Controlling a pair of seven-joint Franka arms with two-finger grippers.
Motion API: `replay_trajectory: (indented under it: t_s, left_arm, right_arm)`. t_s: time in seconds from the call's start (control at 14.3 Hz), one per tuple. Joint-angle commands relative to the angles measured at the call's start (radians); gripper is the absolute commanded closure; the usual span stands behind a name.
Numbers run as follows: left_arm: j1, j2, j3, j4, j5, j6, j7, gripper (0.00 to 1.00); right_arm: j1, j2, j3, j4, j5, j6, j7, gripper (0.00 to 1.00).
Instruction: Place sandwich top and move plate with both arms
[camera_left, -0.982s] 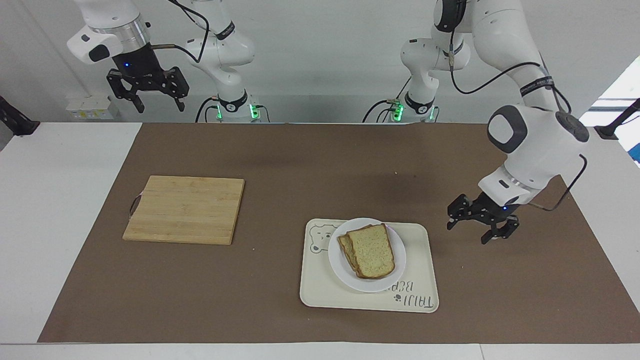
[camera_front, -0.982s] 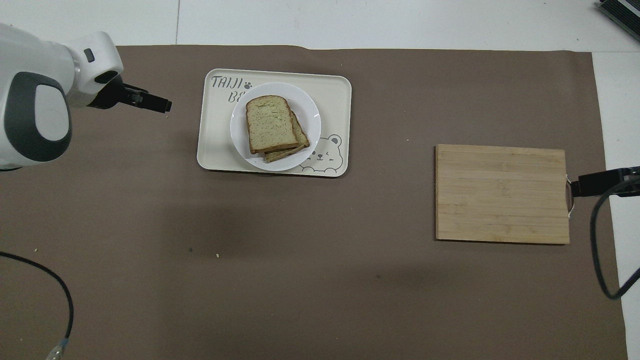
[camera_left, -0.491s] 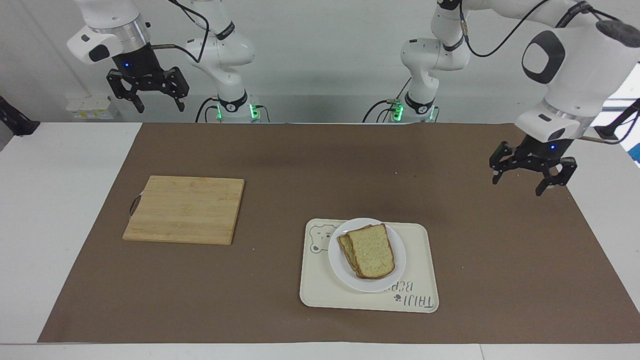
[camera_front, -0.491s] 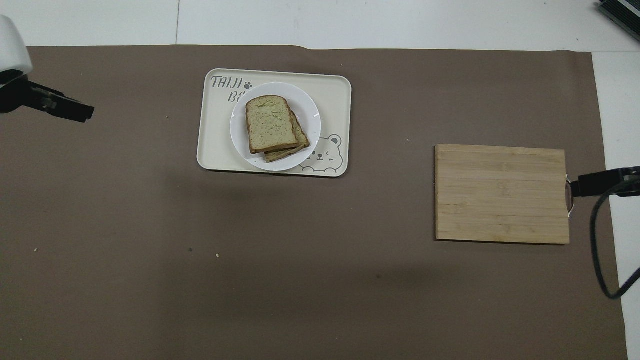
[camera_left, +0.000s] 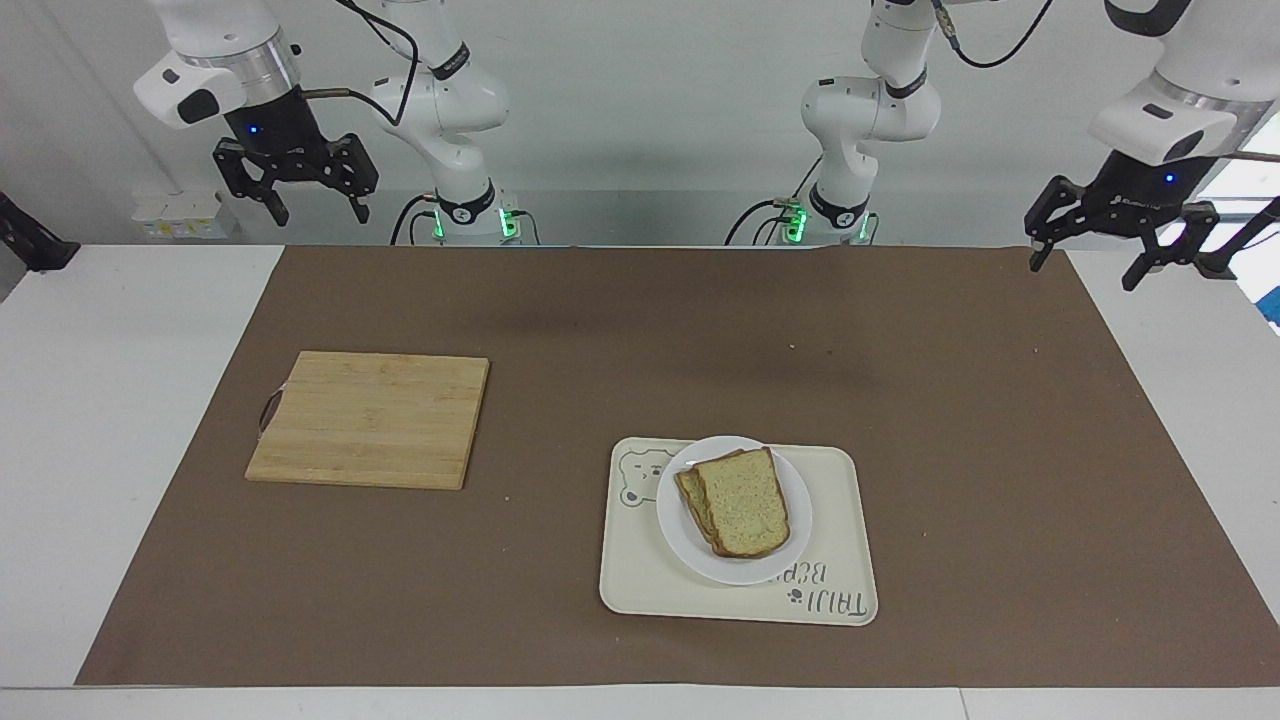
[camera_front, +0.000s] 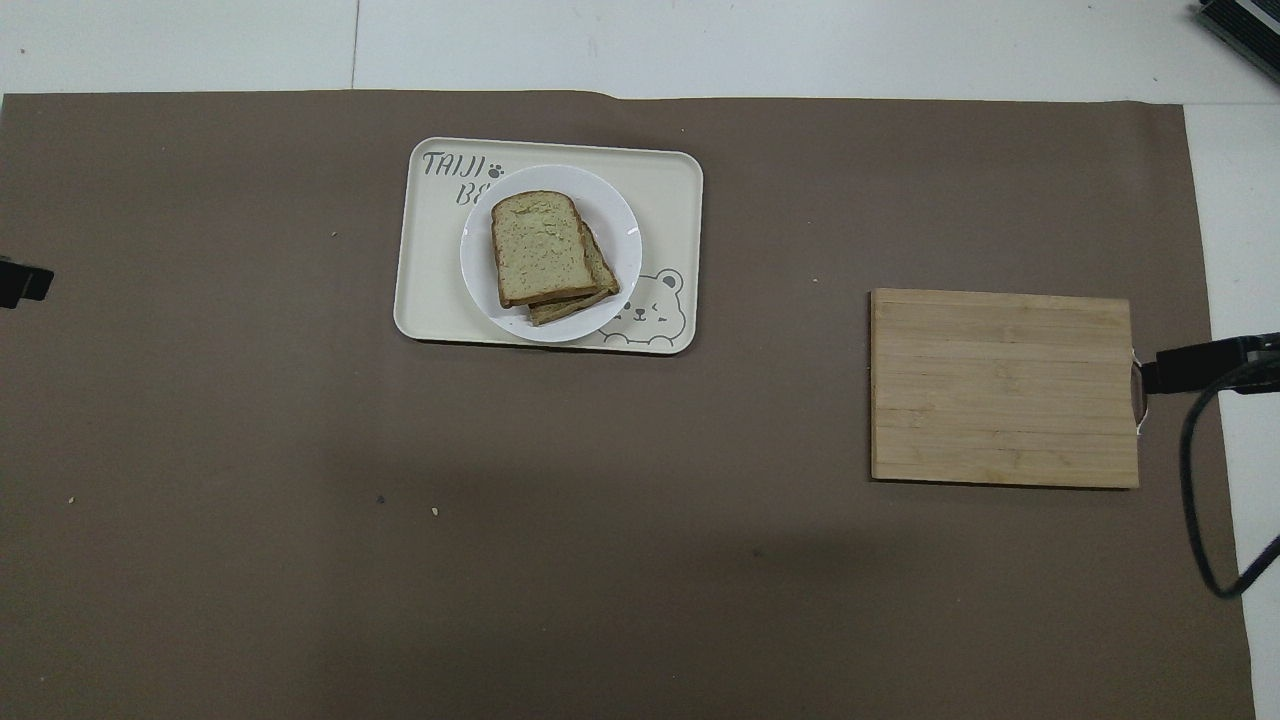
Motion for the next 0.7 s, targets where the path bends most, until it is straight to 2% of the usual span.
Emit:
replay_trajectory:
  t_s: [0.0, 0.21, 0.63]
  left_arm:
    - [0.002, -0.068, -0.005, -0.006, 0.021, -0.103, -0.074, 0.00]
    - [-0.009, -0.084, -0.014, -0.012, 0.021, -0.128, -0.234, 0.00]
    - [-0.012, -0.092, -0.022, -0.017, 0.018, -0.192, -0.239, 0.00]
  right_arm:
    - [-0.009, -0.003, 0.003, -0.007, 0.000, 0.014, -0.021, 0.00]
    - [-0.009, -0.003, 0.001, -0.007, 0.000, 0.014, -0.021, 0.00]
    - [-0.009, -0.003, 0.003, -0.007, 0.000, 0.015, -0.021, 0.00]
